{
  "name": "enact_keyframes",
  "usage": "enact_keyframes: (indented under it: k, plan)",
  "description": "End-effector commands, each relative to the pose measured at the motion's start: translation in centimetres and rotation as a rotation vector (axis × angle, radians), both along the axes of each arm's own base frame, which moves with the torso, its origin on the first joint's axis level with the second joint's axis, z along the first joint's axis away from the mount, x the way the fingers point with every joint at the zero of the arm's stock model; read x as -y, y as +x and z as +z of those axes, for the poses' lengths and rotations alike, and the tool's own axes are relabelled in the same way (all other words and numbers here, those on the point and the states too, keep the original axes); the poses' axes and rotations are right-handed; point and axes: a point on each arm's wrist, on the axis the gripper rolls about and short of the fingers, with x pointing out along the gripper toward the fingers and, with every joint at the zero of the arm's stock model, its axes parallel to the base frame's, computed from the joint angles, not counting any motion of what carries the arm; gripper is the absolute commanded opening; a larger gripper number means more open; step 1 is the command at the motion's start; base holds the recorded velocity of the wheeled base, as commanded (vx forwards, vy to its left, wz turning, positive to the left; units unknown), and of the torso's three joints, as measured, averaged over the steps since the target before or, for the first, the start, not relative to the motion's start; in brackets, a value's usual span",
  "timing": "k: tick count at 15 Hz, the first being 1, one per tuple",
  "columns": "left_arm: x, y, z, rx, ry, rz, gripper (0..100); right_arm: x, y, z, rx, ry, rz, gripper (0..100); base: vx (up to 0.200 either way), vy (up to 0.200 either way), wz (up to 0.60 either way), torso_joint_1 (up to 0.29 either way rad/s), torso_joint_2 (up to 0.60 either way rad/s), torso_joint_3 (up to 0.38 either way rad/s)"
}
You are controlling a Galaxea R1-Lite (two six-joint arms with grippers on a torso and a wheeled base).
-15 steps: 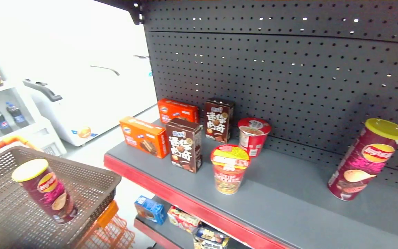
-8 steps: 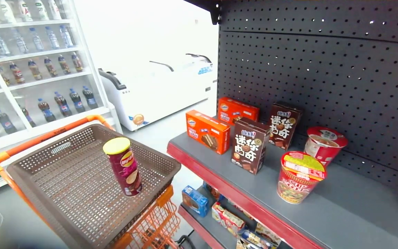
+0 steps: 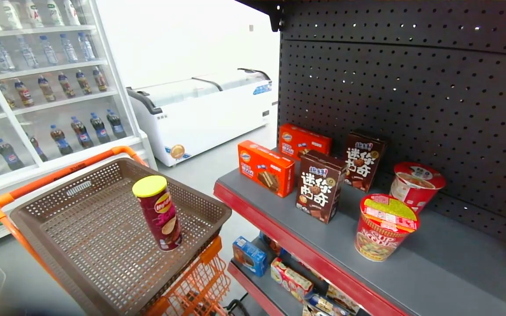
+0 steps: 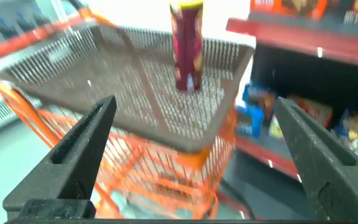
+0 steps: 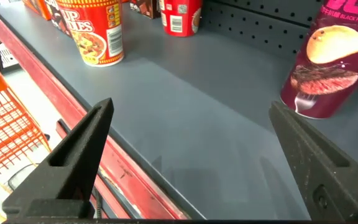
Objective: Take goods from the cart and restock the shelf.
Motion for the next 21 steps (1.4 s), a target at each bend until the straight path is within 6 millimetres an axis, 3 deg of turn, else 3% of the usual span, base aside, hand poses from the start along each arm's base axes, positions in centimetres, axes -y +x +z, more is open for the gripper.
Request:
enact_keyframes:
  k: [1, 2, 3, 7, 9, 12, 13, 17, 21]
  plan:
    - [0.0, -1.0, 5.9, 0.130, 0.025, 0.005, 100, 0.0, 0.0, 0.0, -0.001, -0.001, 0.001, 100, 0.000, 0.000, 0.00, 0.000, 0.00, 0.000]
    - [0.0, 0.0, 9.6, 0.059, 0.038, 0.011, 100, 0.0, 0.0, 0.0, -0.001, -0.001, 0.001, 100, 0.000, 0.000, 0.00, 0.000, 0.00, 0.000]
    - [0.0, 0.5, 11.7, 0.027, 0.067, 0.039, 100, 0.0, 0.0, 0.0, -0.001, -0.001, 0.001, 100, 0.000, 0.000, 0.00, 0.000, 0.00, 0.000]
    - [-0.3, 6.0, 11.3, -0.281, 0.151, 0.088, 100, 0.0, 0.0, 0.0, -0.001, -0.001, 0.001, 100, 0.000, 0.000, 0.00, 0.000, 0.00, 0.000]
    - [-0.4, 8.1, 11.4, -0.346, 0.141, 0.089, 100, 0.0, 0.0, 0.0, -0.003, -0.001, 0.001, 100, 0.000, 0.000, 0.00, 0.000, 0.00, 0.000]
    - [-0.2, 14.0, 11.4, -0.407, 0.041, 0.019, 100, 0.0, 0.0, 0.0, -0.001, -0.001, 0.001, 100, 0.000, 0.000, 0.00, 0.000, 0.00, 0.000]
    - [-0.3, 15.0, 11.3, -0.417, 0.031, 0.020, 100, 0.0, 0.0, 0.0, -0.001, -0.001, 0.001, 100, 0.000, 0.000, 0.00, 0.000, 0.00, 0.000]
    - [-0.3, 21.6, 8.3, -0.457, 0.022, -0.020, 100, 0.0, 0.0, 0.0, -0.001, -0.001, 0.001, 100, 0.000, 0.000, 0.00, 0.000, 0.00, 0.000]
    - [0.6, 25.4, 5.9, -0.409, 0.032, -0.065, 100, 0.0, 0.0, 0.0, -0.001, -0.001, 0.001, 100, 0.000, 0.000, 0.00, 0.000, 0.00, 0.000]
